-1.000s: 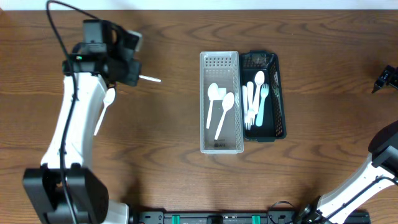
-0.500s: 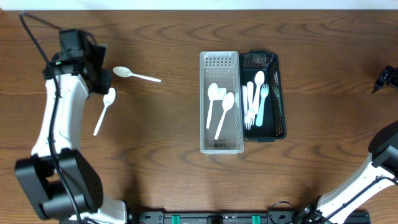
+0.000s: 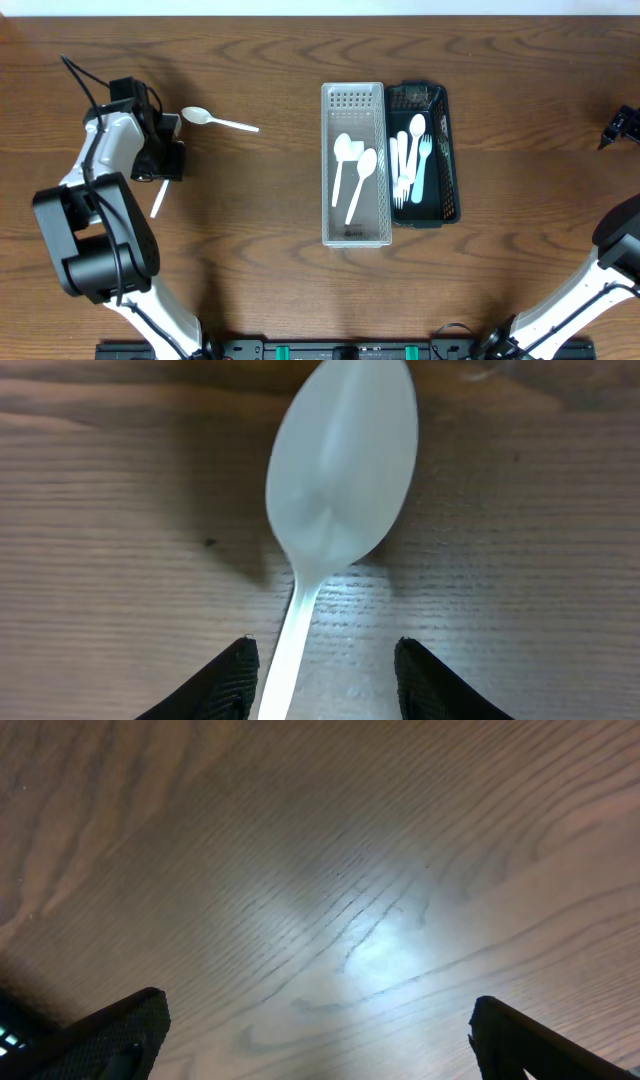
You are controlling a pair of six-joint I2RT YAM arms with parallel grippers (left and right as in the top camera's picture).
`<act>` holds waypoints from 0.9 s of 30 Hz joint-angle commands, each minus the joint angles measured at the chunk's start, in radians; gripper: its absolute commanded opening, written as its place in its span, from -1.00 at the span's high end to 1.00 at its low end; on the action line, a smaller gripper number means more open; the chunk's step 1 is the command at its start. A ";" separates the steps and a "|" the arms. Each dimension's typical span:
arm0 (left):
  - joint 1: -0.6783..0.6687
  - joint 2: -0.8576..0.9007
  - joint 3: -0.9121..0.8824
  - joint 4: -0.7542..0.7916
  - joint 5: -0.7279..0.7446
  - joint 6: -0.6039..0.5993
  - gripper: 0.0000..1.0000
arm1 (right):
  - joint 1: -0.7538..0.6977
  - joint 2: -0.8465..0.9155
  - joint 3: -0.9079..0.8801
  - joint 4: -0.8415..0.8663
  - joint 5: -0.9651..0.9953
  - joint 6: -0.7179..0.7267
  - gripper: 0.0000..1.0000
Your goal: Pack container
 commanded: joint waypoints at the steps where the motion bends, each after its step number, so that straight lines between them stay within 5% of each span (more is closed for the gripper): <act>1: 0.000 0.034 -0.006 0.000 0.013 0.002 0.06 | -0.003 0.000 -0.003 0.000 0.001 0.012 -0.97; 27: 0.000 0.048 -0.006 0.027 0.014 0.002 0.06 | -0.003 0.000 -0.003 0.000 0.001 0.012 -0.99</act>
